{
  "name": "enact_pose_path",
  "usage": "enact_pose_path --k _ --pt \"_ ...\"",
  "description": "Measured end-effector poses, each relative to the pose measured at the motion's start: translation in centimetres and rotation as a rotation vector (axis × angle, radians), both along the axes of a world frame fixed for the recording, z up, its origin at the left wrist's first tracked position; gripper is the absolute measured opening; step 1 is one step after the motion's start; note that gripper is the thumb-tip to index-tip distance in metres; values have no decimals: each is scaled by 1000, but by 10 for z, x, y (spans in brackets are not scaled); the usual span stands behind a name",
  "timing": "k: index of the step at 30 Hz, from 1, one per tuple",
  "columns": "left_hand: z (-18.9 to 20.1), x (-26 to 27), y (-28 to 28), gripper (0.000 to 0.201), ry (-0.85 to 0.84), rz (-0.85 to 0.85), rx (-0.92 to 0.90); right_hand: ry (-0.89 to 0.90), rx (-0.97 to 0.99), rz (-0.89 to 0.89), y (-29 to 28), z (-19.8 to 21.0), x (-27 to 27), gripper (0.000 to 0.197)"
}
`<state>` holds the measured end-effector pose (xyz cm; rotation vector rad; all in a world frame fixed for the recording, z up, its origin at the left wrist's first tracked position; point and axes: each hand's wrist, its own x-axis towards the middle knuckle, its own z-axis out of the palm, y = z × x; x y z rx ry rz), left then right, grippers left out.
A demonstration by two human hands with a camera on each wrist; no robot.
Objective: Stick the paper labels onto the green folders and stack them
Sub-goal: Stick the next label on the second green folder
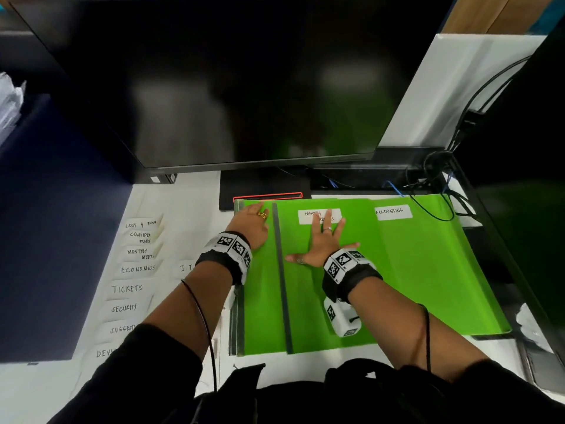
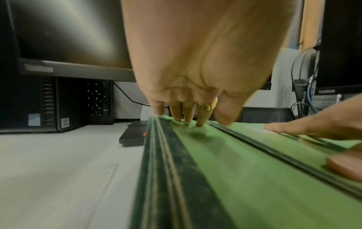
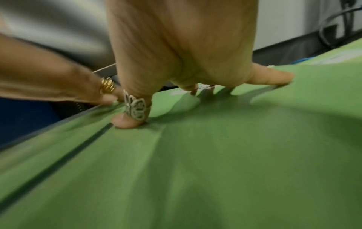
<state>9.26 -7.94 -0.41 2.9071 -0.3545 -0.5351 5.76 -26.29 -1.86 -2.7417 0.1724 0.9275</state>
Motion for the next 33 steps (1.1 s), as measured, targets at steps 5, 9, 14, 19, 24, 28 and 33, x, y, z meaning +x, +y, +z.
enact_pose_path --k 5,9,14,19,24,28,33 --pt "4 -1 0 129 183 -52 48 59 -131 -60 -25 8 14 132" --pt "-1 -6 0 144 167 -88 87 118 -167 -134 -52 26 16 115" --pt "-2 -8 2 144 161 -86 98 130 -160 -132 -87 8 26 107" --pt "4 -10 0 143 169 -88 106 142 -301 -112 -121 -1 33 106" --pt "4 -11 -2 143 157 -72 95 95 -347 -52 -118 2 35 97" --pt "4 -16 0 139 94 -69 -4 -91 -220 -75 -80 15 40 86" --pt "2 -35 24 127 -33 76 -258 -383 124 47 -2 29 28 58"
